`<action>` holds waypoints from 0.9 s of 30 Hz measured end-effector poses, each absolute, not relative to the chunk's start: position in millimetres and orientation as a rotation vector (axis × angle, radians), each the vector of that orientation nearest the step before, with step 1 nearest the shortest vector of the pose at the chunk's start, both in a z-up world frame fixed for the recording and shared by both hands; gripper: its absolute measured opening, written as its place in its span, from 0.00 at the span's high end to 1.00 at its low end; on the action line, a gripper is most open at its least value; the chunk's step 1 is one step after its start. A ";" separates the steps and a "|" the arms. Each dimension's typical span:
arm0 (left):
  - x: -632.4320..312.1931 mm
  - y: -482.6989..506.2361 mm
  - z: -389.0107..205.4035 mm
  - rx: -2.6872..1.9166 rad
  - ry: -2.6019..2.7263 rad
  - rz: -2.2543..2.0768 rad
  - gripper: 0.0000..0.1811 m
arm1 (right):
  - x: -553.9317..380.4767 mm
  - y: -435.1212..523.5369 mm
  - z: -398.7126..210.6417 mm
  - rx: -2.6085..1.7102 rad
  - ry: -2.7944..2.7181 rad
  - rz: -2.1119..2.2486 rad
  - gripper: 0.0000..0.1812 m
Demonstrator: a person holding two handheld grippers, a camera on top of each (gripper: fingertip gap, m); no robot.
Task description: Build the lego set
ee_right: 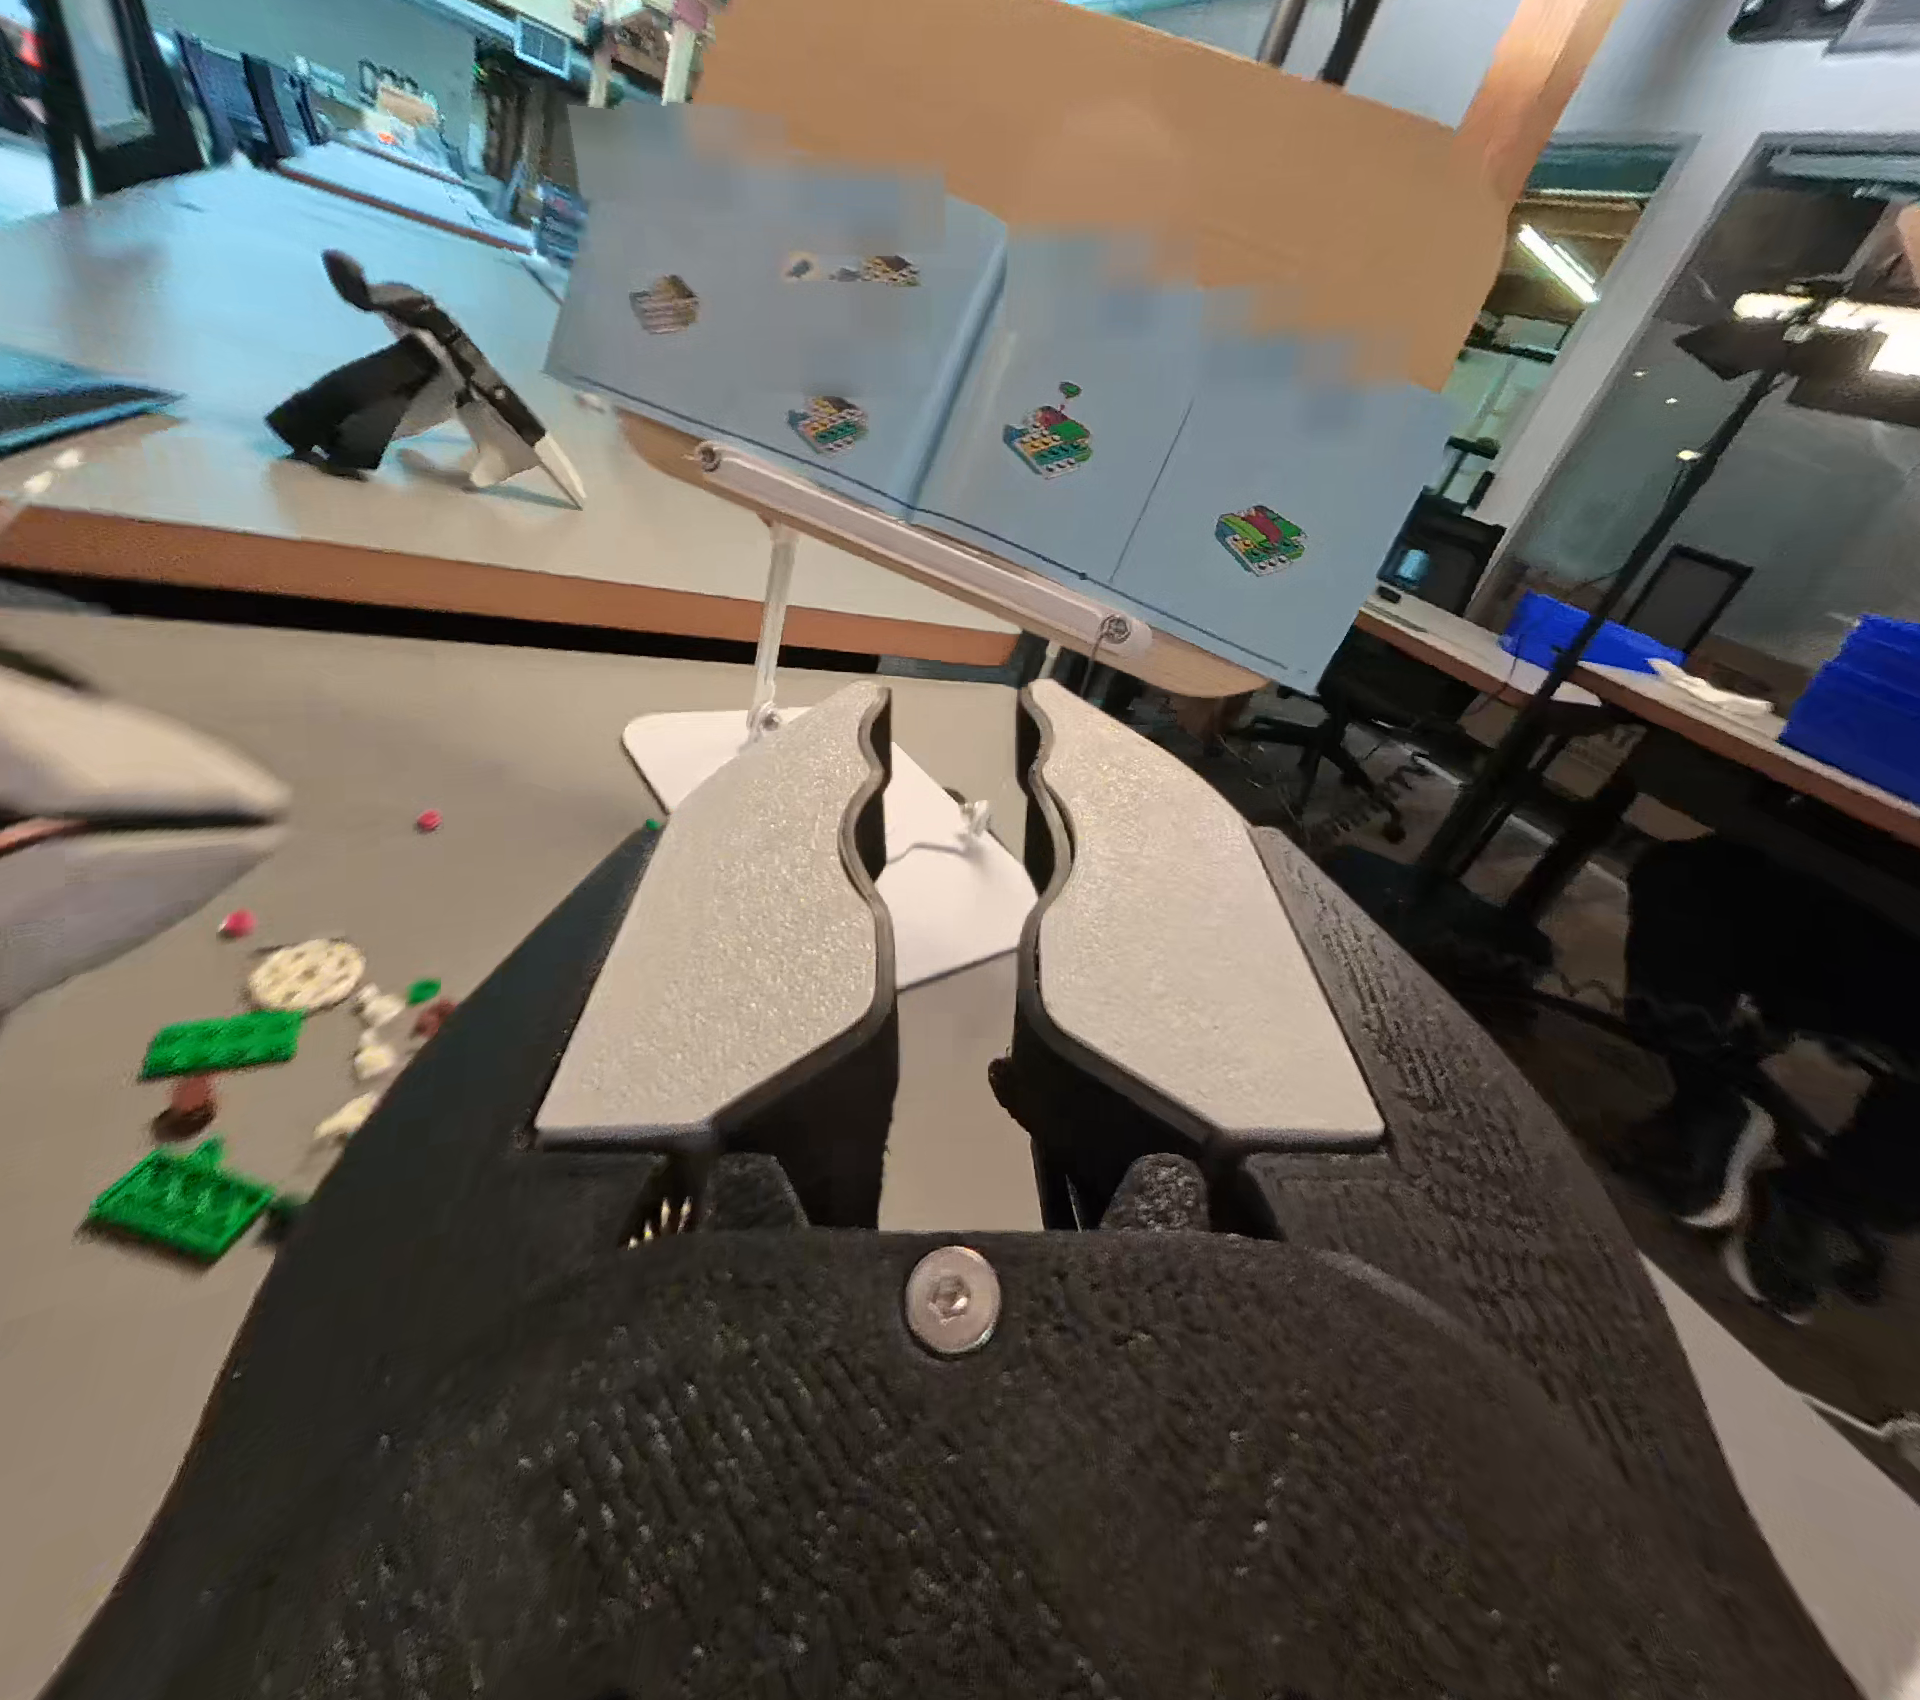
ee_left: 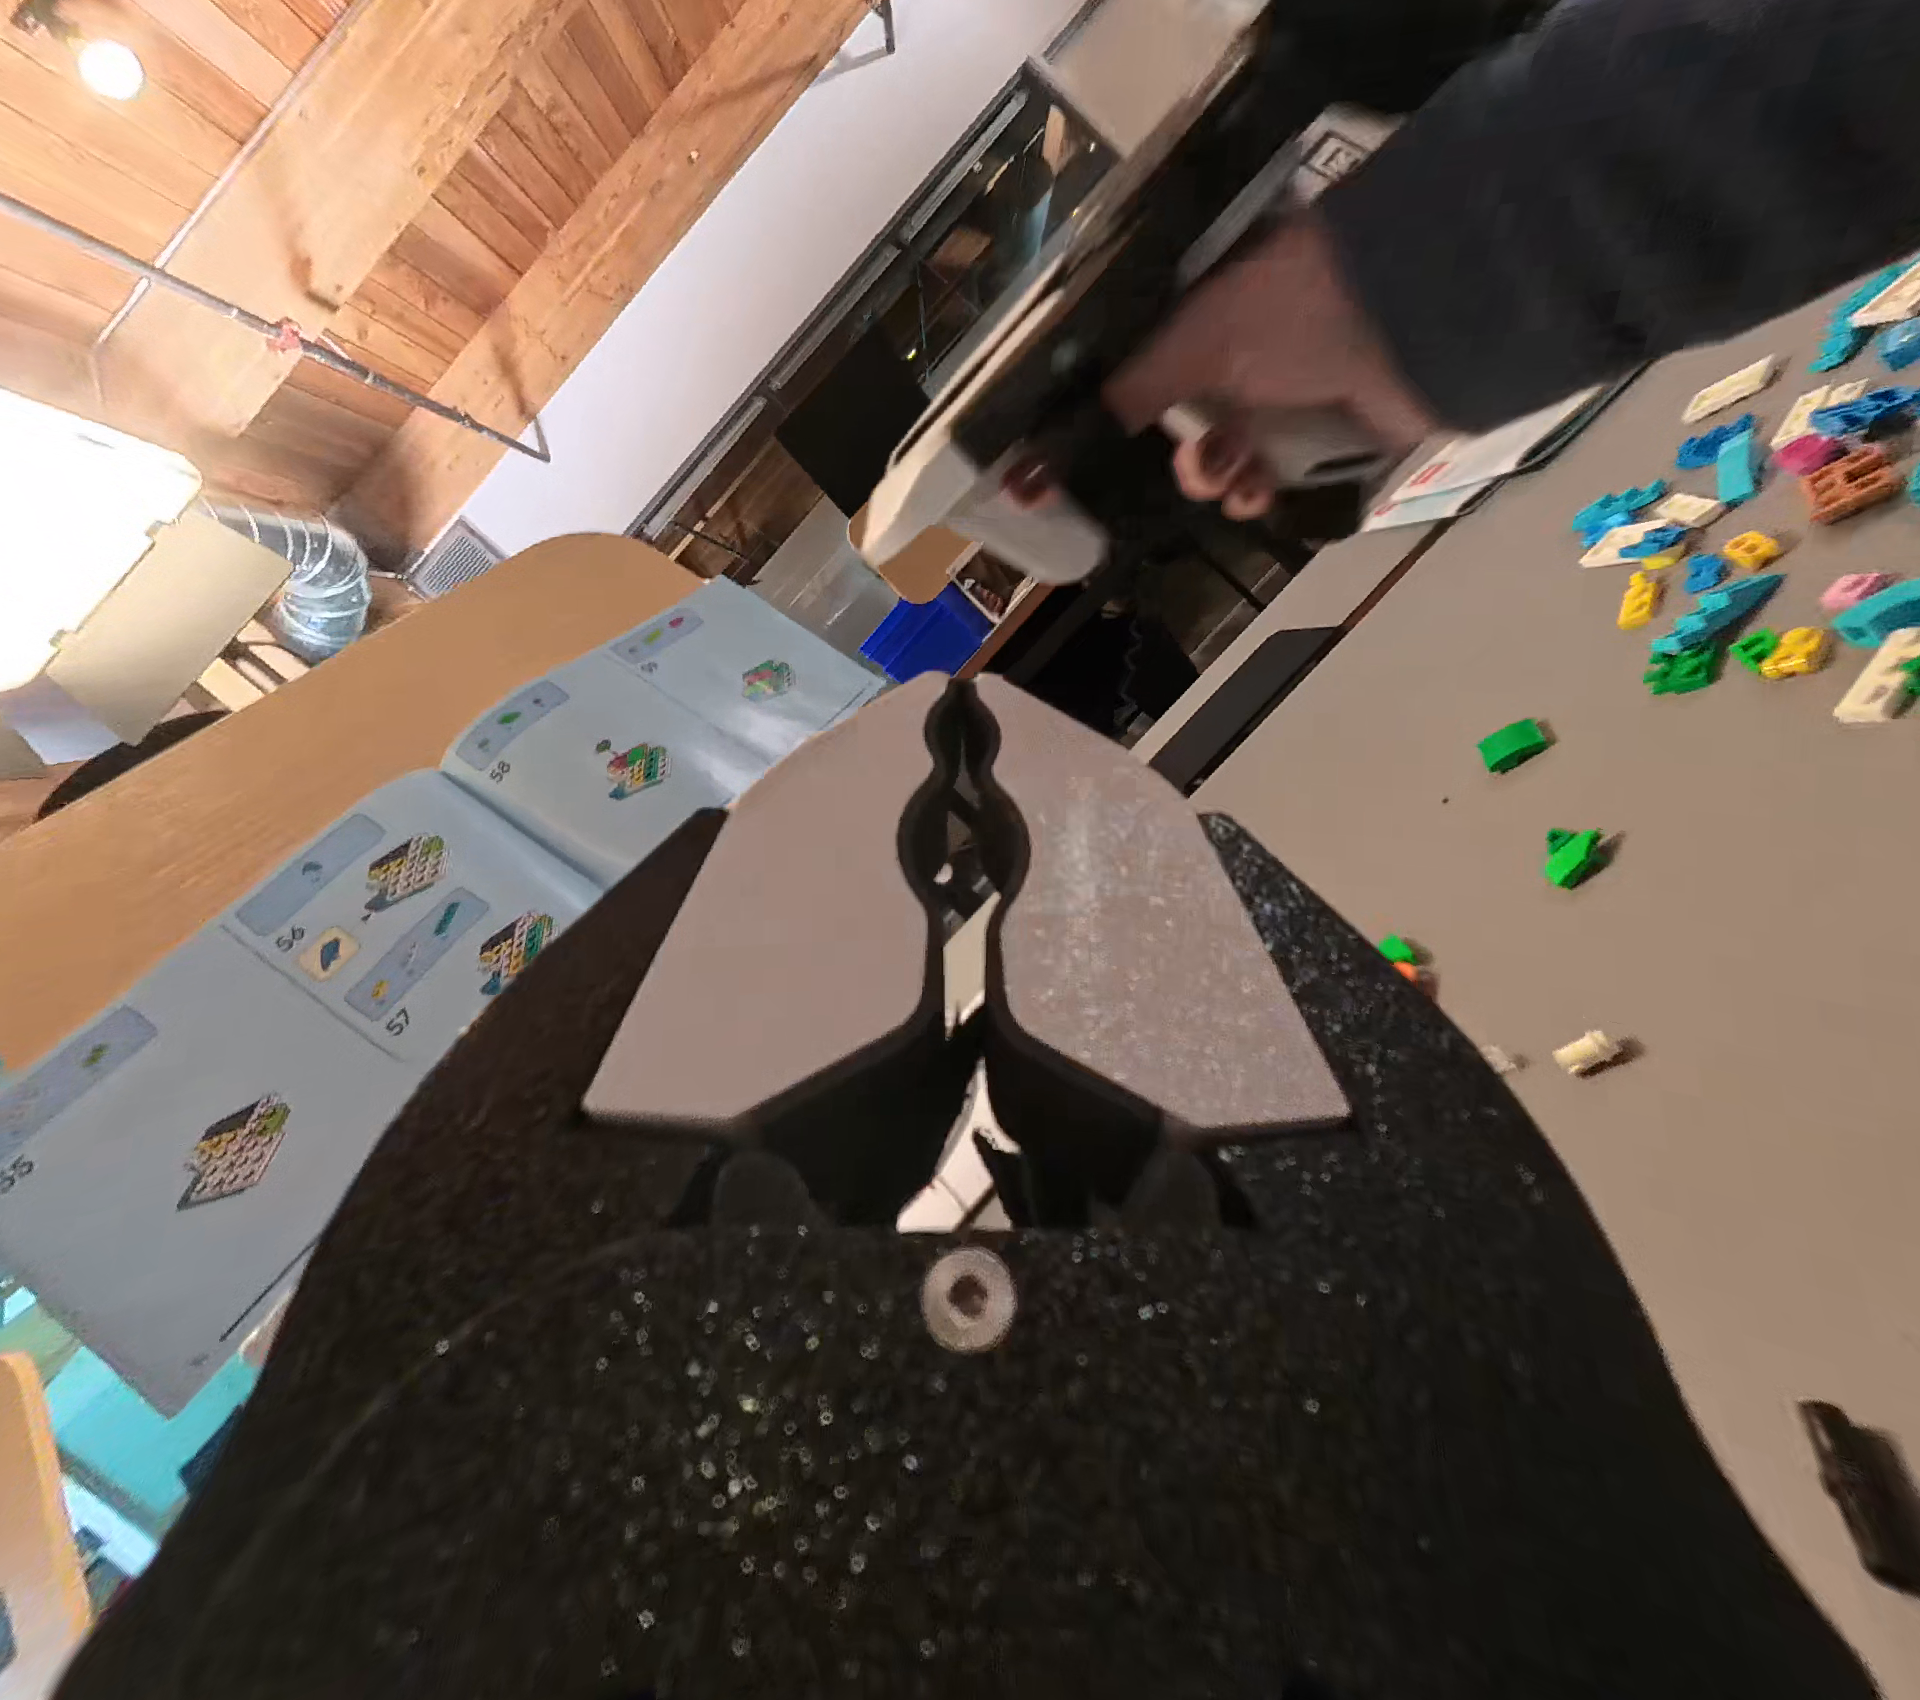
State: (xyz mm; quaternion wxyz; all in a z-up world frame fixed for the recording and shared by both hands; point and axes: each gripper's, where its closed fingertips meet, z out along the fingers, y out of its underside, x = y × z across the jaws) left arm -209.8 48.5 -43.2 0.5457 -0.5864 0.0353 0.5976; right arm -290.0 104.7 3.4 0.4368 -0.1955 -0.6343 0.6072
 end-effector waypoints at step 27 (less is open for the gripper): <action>-217.4 62.4 -67.6 -1.456 0.067 1.246 1.00 | -519.1 133.1 1.5 -1.028 -1.469 2.267 0.86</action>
